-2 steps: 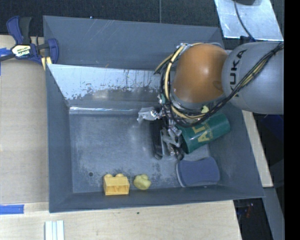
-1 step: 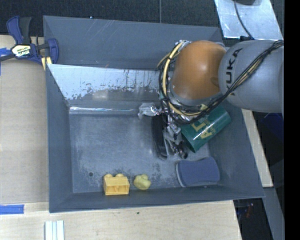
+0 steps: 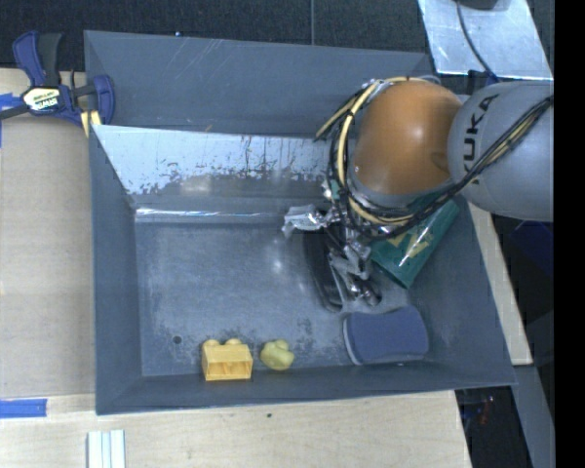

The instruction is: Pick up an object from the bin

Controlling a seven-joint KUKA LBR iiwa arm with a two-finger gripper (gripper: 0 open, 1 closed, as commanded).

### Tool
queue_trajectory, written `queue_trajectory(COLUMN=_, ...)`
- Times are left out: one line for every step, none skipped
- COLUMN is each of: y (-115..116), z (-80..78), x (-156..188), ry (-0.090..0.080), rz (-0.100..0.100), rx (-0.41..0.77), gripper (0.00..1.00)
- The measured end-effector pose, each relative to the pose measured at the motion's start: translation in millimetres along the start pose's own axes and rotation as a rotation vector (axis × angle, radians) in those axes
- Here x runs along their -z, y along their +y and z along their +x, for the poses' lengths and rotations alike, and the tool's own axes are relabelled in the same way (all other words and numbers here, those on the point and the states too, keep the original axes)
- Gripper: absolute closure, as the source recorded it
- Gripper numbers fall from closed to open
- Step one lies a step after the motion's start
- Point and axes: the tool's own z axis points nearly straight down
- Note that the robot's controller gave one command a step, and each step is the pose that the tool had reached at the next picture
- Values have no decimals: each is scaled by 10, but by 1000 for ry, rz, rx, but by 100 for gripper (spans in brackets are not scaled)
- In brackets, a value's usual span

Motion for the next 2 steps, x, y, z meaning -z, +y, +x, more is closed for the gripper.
queue_trajectory(y=24, z=159, x=4, ry=1, rz=6, rx=10, gripper=0)
queue_trajectory(y=73, z=82, x=3, ry=3, rz=7, rx=-122, gripper=0)
